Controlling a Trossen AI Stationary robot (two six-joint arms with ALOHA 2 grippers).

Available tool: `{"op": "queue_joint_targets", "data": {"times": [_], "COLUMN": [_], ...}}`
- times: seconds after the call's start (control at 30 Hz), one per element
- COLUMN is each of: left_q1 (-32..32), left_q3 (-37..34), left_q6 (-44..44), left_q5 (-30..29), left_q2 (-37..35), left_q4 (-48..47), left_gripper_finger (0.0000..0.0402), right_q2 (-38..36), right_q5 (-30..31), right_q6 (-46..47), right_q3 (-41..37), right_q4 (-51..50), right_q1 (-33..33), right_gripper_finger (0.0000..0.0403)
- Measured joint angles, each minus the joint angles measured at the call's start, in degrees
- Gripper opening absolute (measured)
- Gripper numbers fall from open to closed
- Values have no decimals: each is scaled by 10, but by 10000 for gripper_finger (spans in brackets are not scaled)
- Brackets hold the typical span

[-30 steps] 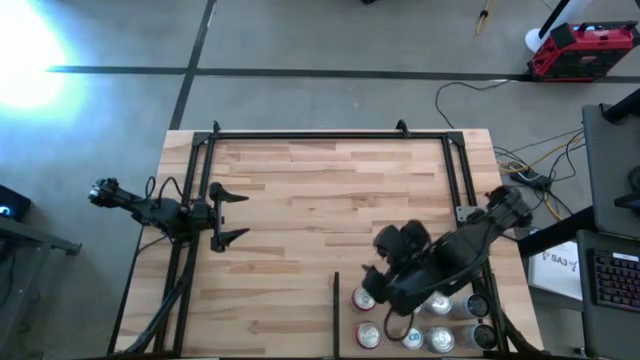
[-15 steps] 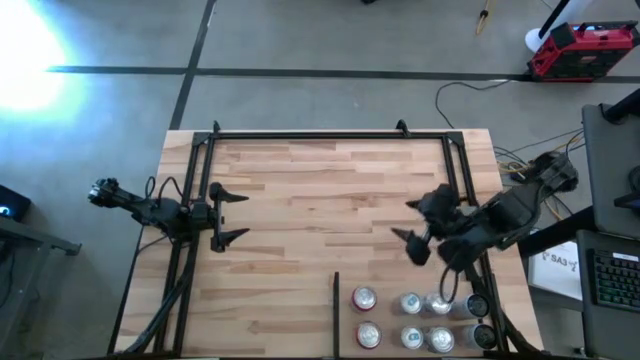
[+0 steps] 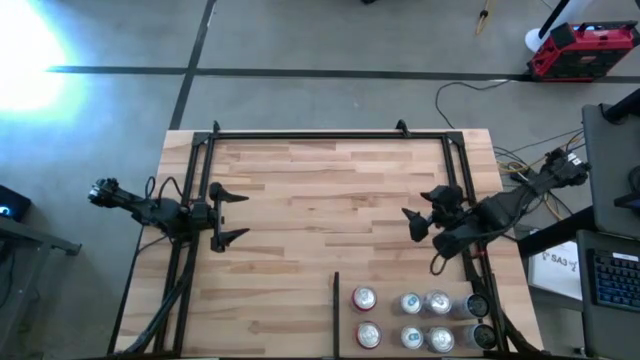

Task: Place canned beverage on shelf
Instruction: Return to Home Position

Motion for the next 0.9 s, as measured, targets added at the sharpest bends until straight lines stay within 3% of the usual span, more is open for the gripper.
{"op": "queue_joint_targets", "data": {"times": [0.1,0.17,0.3,0.4,0.5,0.57,0.8,0.9], "left_q1": [0,0,0,0,0,0,0,0], "left_q3": [0,0,0,0,0,0,0,0], "left_q6": [0,0,0,0,0,0,0,0], "left_q5": [0,0,0,0,0,0,0,0], "left_q2": [0,0,0,0,0,0,0,0], "left_q4": [0,0,0,0,0,0,0,0], "left_gripper_finger": [400,400,400,400,400,400,400,400], "right_q2": [-16,-53,-153,-205,-231,-239,-284,-299], "right_q5": [4,22,87,79,21,-39,-290,-355], "right_q6": [52,18,-212,-434,-611,-676,-661,-621], "right_q3": [-63,-112,-218,-283,-330,-350,-393,-412], "right_q4": [52,133,367,559,709,766,772,772], "right_q1": [-1,-2,-7,-19,-34,-46,-114,-155], "right_gripper_finger": [359,359,359,359,359,359,359,359]}}
